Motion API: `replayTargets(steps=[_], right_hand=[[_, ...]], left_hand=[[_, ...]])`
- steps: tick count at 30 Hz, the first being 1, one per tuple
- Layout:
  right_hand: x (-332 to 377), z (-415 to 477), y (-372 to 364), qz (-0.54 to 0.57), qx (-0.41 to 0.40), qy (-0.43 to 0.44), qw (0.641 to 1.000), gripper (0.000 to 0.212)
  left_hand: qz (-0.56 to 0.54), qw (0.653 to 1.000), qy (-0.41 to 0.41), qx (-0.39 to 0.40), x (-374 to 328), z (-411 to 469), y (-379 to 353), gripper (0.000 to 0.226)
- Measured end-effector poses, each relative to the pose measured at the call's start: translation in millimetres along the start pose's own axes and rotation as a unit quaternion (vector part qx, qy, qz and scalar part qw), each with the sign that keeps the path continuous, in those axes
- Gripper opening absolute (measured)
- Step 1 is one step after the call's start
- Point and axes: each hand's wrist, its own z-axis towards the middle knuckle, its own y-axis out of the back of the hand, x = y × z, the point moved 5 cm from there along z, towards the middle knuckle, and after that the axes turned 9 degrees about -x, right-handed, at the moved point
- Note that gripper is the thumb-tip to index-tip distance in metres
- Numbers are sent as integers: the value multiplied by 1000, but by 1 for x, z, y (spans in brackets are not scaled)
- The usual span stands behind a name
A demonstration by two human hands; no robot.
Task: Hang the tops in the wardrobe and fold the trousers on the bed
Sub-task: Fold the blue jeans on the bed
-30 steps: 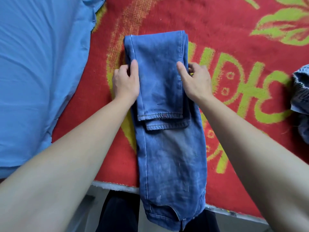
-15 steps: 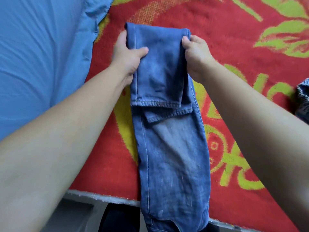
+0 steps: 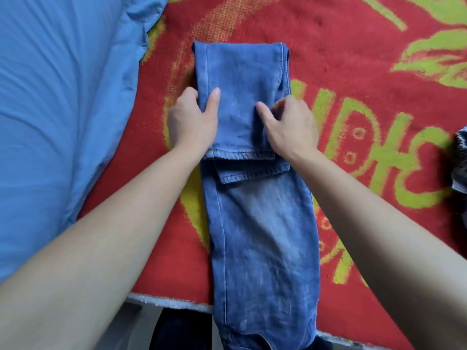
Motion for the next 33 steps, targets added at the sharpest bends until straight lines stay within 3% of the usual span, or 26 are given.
replayTargets(steps=[1, 3, 5, 8, 11, 17, 20, 22, 25, 27, 30, 33], right_hand=[[1, 1, 0, 28, 10, -7, 1000, 36], [4, 1, 10, 113, -51, -7, 992, 29], [1, -3, 17, 152, -95, -20, 984, 25], [-15, -11, 3, 61, 3, -73, 995, 24], [-25, -7, 3, 29, -10, -91, 995, 47], [-16, 9, -17, 43, 30, 21, 998, 43], [-10, 34, -20, -5, 55, -21, 998, 45], [-7, 46, -16, 29, 69, -61, 995, 55], [-5, 61, -7, 138, 81, -111, 981, 90], [-6, 68, -4, 167, 112, -147, 968, 105], [-7, 78, 0, 149, 143, -153, 966, 93], [-7, 78, 1, 202, 203, -163, 944, 64]], left_hand=[[-43, 999, 17, -9, -2, 0, 0, 45], [-124, 990, 53, -34, -5, -3, 0, 44], [-110, 993, 41, -32, -4, -14, -4, 37], [-20, 997, 62, 50, 15, -37, -19, 37], [-13, 992, 121, 23, 25, -38, -20, 49], [24, 997, 54, 53, 20, -1, -37, 32], [24, 996, 69, 43, 15, 7, -42, 26], [-3, 997, 70, 36, 14, 2, -41, 26], [-33, 996, 88, 7, 20, 13, -26, 71], [-51, 989, 131, 51, 26, 30, -22, 98], [-131, 957, 198, 168, 24, 41, -25, 96], [-128, 946, 198, 221, 17, 38, -31, 62]])
